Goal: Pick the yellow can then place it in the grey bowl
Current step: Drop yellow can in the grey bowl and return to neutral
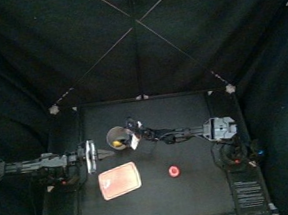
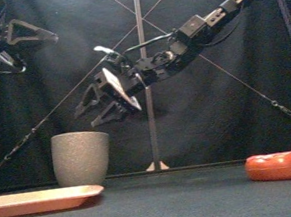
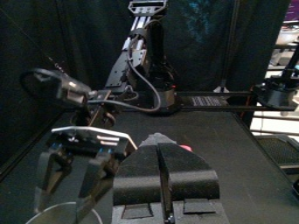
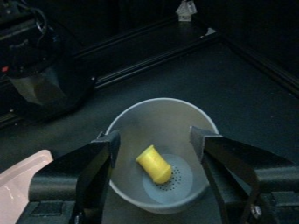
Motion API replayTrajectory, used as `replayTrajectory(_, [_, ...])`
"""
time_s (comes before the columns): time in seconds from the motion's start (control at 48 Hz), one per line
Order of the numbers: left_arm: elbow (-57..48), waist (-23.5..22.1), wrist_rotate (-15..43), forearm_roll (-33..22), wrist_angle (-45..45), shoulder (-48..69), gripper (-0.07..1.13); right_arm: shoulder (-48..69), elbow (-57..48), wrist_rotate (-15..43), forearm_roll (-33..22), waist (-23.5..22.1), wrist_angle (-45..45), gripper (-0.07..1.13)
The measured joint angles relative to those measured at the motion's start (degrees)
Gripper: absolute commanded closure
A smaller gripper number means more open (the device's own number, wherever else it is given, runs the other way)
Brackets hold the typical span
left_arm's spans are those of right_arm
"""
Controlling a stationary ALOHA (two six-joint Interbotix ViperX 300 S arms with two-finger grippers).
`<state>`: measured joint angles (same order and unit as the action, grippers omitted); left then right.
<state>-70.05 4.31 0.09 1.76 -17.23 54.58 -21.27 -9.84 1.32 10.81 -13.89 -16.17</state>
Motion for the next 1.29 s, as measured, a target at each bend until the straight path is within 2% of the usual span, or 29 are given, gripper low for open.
replayTrajectory(0.146, [-0.3,0.0,0.1,-0.2,0.1,0.0,1.09,5.2,-8.4,0.0,1.6,0.4,-6.0,0.09])
replayTrajectory(0.312, [-0.5,0.3,0.2,-0.2,0.0,0.0,1.09,12.0,-19.2,-0.1,3.0,2.7,-14.6,0.09])
replayTrajectory(0.562, [-1.1,1.0,0.0,-0.2,0.0,0.0,1.09,21.3,-32.2,-1.0,2.3,9.5,-25.7,0.09])
replayTrajectory(0.688, [-1.6,1.0,0.1,-0.4,0.1,0.0,1.09,25.5,-36.4,-0.8,0.4,12.0,-27.4,0.09])
replayTrajectory(0.958, [-1.9,1.1,0.0,-1.1,0.1,0.0,1.09,31.6,-41.7,-0.4,-0.7,13.0,-27.8,0.09])
replayTrajectory(1.292, [-2.7,1.6,0.0,-1.2,0.1,0.0,1.09,32.5,-44.5,-0.3,-0.3,13.2,-27.9,0.09])
